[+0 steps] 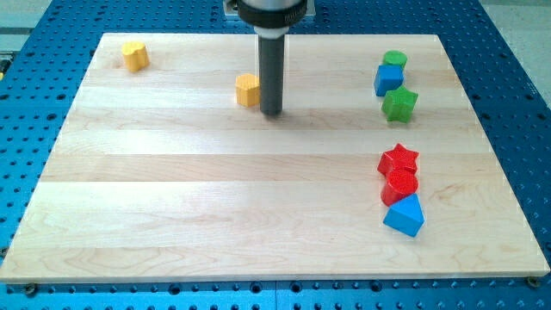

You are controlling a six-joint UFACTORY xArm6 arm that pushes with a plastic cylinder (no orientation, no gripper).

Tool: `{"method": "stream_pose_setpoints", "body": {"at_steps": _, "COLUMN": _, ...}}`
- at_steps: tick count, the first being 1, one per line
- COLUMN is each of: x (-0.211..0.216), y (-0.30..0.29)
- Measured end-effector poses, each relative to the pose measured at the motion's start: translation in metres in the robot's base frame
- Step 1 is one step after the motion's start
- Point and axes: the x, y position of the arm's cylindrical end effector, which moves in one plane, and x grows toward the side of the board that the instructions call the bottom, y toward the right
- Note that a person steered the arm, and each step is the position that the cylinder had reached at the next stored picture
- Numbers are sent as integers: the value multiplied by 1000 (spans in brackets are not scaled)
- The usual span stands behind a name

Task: Push the hexagon towards the top center of the board

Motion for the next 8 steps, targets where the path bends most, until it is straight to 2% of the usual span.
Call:
{"method": "stream_pose_setpoints", "body": {"at_steps": 1, "x": -2, "y": -35}}
{"method": "stream_pose_setpoints", "body": {"at_steps": 3, "x": -105, "y": -34}}
{"method": "stream_pose_setpoints", "body": {"at_steps": 4, "x": -121, "y": -22}}
{"method": "stream_pose_setpoints", "body": {"at_steps": 5, "x": -89, "y": -33}}
{"method": "stream_pose_setpoints", "body": {"at_steps": 8, "x": -89, "y": -12}}
